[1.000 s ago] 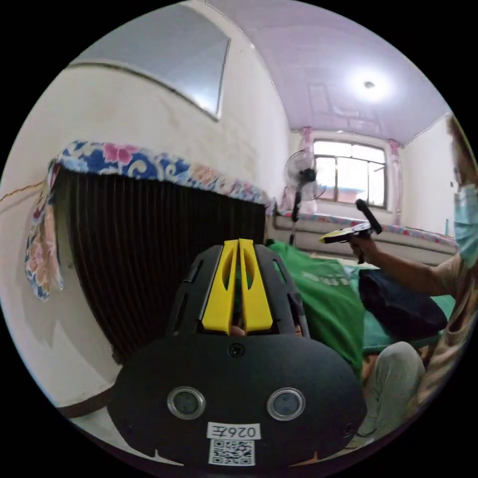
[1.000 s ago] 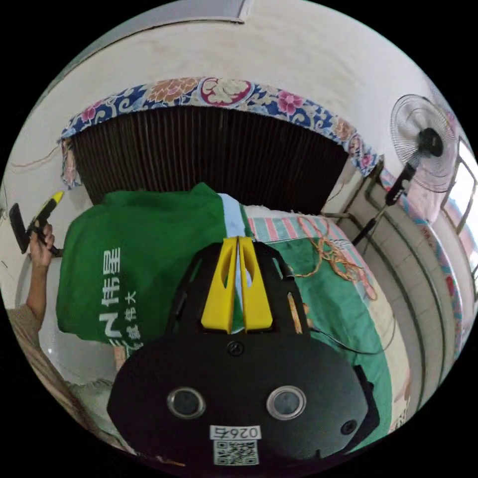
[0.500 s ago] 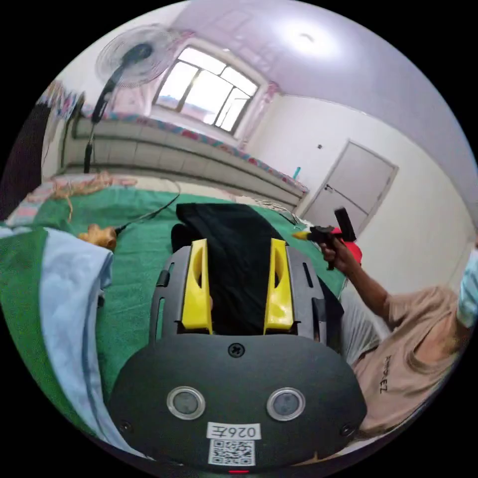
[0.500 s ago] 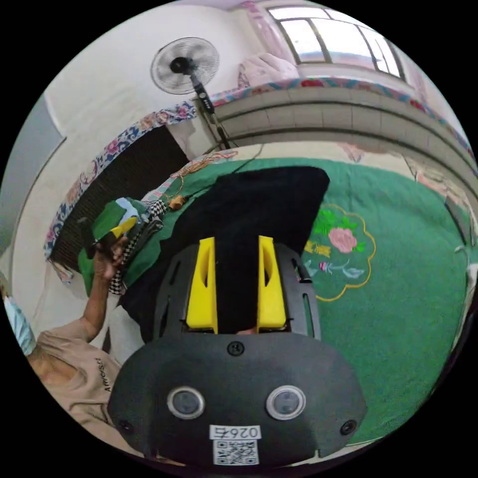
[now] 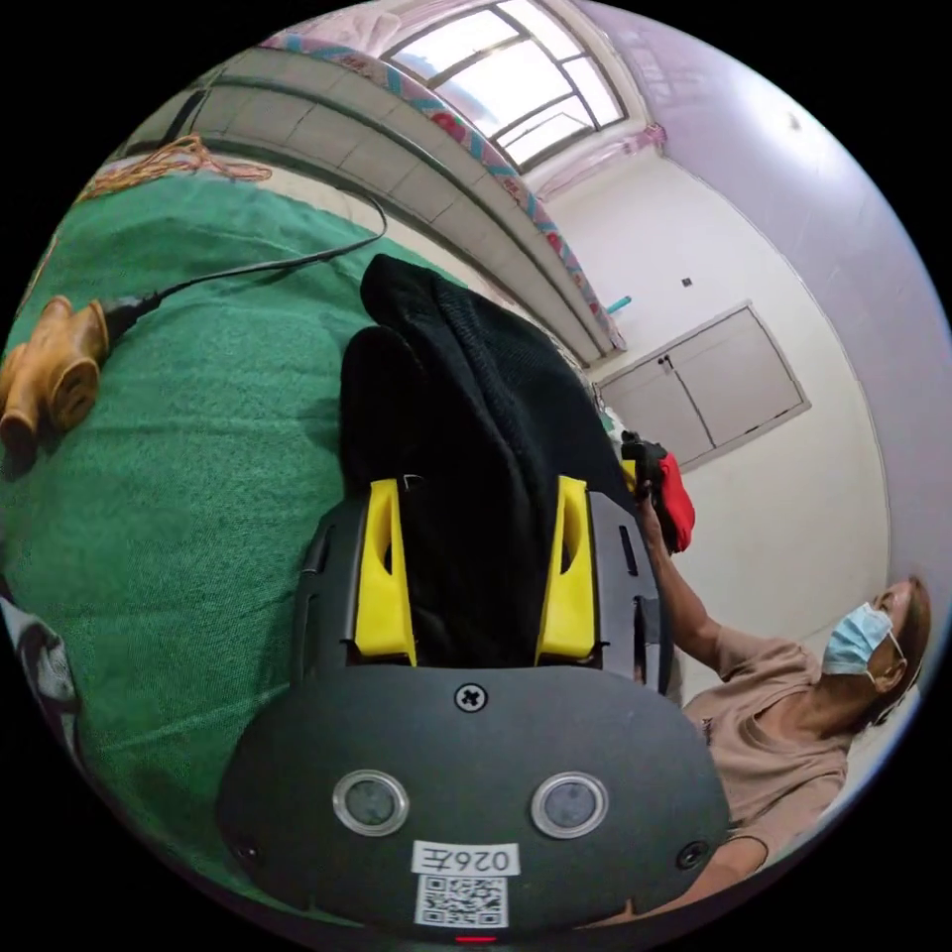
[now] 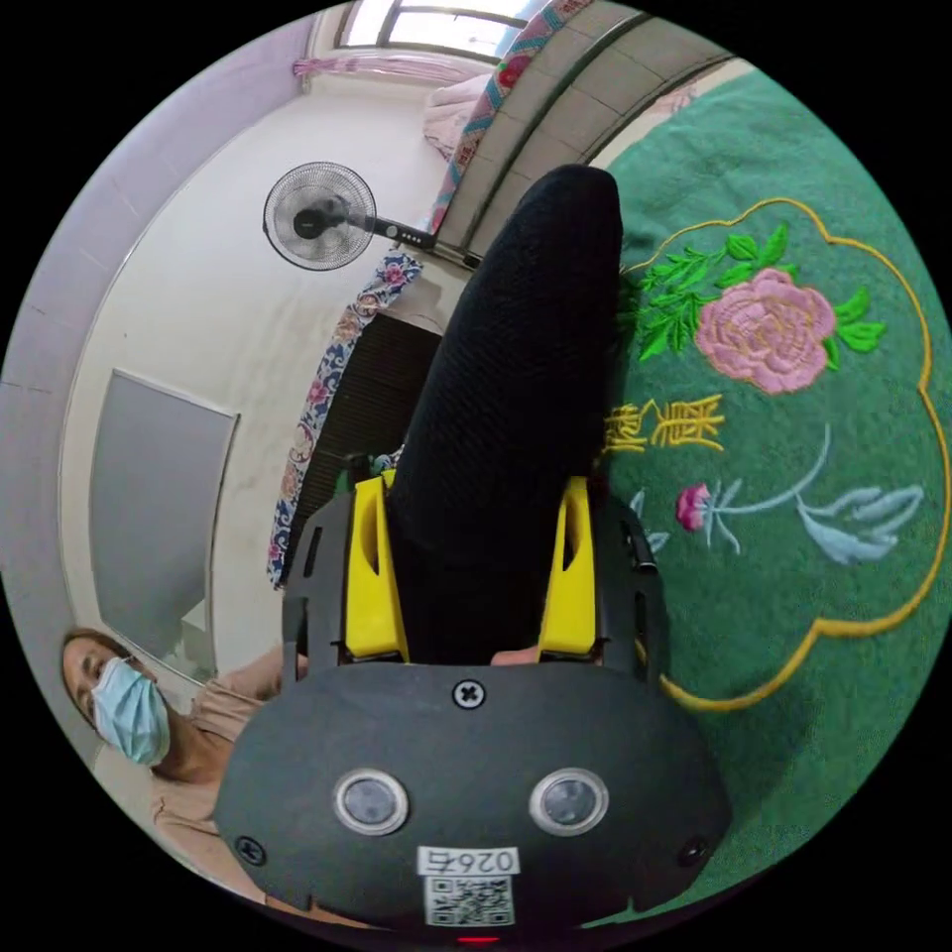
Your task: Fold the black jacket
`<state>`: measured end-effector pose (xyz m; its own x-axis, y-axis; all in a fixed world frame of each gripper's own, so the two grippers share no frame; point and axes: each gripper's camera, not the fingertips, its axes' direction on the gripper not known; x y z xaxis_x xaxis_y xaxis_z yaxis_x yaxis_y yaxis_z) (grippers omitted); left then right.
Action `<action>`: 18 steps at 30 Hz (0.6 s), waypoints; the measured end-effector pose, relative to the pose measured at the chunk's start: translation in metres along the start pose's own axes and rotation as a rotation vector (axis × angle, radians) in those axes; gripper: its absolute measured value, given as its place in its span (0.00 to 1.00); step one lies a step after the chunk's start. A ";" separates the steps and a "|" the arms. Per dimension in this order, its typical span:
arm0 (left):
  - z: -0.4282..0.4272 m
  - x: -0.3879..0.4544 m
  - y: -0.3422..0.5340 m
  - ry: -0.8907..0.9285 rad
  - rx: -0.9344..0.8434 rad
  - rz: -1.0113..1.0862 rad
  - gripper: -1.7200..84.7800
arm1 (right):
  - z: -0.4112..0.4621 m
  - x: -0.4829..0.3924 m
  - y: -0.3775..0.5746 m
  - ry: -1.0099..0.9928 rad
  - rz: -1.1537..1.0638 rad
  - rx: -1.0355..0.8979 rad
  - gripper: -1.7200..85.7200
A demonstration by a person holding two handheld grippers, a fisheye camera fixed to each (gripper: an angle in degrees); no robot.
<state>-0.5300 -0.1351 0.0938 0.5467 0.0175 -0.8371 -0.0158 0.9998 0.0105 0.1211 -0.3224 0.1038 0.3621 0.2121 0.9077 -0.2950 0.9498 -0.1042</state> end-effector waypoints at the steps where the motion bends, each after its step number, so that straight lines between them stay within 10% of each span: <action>1: 0.003 0.009 -0.003 -0.013 -0.030 0.057 0.29 | -0.001 0.000 0.000 0.003 0.001 -0.009 0.24; 18: -0.038 0.121 0.024 -0.168 0.203 0.184 0.09 | -0.029 -0.196 0.102 0.578 -0.489 0.128 0.12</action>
<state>-0.4965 -0.1097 -0.0278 0.6807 0.1826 -0.7094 0.0308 0.9604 0.2768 0.0455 -0.2609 -0.0966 0.8720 -0.1052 0.4781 -0.0697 0.9400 0.3341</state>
